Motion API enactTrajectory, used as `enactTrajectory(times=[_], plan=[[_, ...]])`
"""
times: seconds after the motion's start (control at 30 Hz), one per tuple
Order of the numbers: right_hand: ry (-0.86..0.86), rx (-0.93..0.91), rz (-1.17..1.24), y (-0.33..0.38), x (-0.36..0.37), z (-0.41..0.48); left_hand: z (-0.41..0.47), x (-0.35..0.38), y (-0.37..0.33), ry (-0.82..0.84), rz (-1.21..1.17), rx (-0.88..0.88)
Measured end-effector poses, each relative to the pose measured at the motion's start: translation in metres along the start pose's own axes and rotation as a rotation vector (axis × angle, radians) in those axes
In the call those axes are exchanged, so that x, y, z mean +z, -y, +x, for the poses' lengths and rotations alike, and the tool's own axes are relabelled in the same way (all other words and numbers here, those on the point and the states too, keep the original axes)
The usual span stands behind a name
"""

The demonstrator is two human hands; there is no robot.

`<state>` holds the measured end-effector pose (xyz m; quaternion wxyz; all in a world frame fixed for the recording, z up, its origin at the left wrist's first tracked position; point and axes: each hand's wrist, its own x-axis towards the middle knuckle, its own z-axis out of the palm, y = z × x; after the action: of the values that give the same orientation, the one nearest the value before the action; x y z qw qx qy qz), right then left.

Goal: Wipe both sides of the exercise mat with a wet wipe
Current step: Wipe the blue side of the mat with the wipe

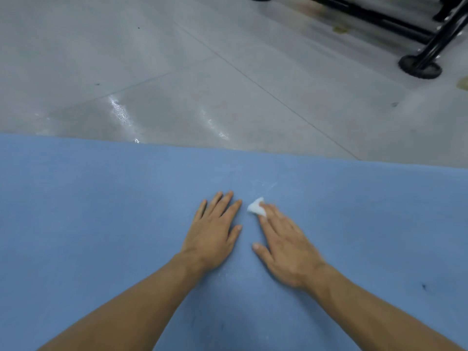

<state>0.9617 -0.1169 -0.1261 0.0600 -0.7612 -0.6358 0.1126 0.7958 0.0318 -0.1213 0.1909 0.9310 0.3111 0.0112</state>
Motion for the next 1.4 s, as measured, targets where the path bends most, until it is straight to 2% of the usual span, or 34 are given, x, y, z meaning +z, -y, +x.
enactTrajectory(times=[0.1,0.2,0.3,0.4,0.5,0.63,0.77,0.93,1.03,1.13,1.2,1.27,1.4], plan=[[0.05,-0.182,-0.034,0.008,0.002,-0.032,-0.006,0.004,-0.007,-0.032,-0.073,0.024],[0.072,-0.268,-0.024,0.007,-0.001,-0.058,-0.013,0.011,-0.016,-0.059,-0.193,0.022],[0.069,-0.267,0.19,0.006,-0.01,-0.072,-0.021,0.014,-0.035,-0.088,-0.241,0.073],[-0.09,-0.144,0.348,0.001,-0.016,-0.09,-0.028,0.013,-0.063,-0.007,-0.249,0.131],[-0.254,0.033,0.235,-0.023,-0.009,-0.115,-0.039,0.016,-0.083,0.02,-0.201,0.199],[-0.164,0.266,0.061,-0.052,-0.007,-0.139,-0.061,0.02,-0.094,0.067,-0.065,0.347],[-0.108,0.289,-0.005,-0.06,-0.007,-0.153,-0.088,0.022,-0.084,0.06,0.038,0.382],[-0.101,0.298,0.033,-0.058,-0.001,-0.154,-0.087,0.01,-0.058,-0.042,0.073,0.288],[-0.105,0.3,0.039,-0.057,0.001,-0.154,-0.055,-0.005,-0.035,-0.1,0.099,0.089],[-0.138,0.298,0.018,-0.056,0.003,-0.151,-0.022,-0.019,-0.016,-0.071,0.066,-0.166],[-0.14,0.299,-0.021,-0.057,0.003,-0.15,-0.005,-0.02,-0.017,-0.09,-0.016,-0.257],[-0.133,0.292,-0.046,-0.061,0.003,-0.15,0.006,-0.013,-0.031,-0.087,-0.117,-0.212],[-0.159,0.284,-0.047,-0.064,0.005,-0.15,0.002,0.024,-0.083,0.083,-0.01,-0.003]])
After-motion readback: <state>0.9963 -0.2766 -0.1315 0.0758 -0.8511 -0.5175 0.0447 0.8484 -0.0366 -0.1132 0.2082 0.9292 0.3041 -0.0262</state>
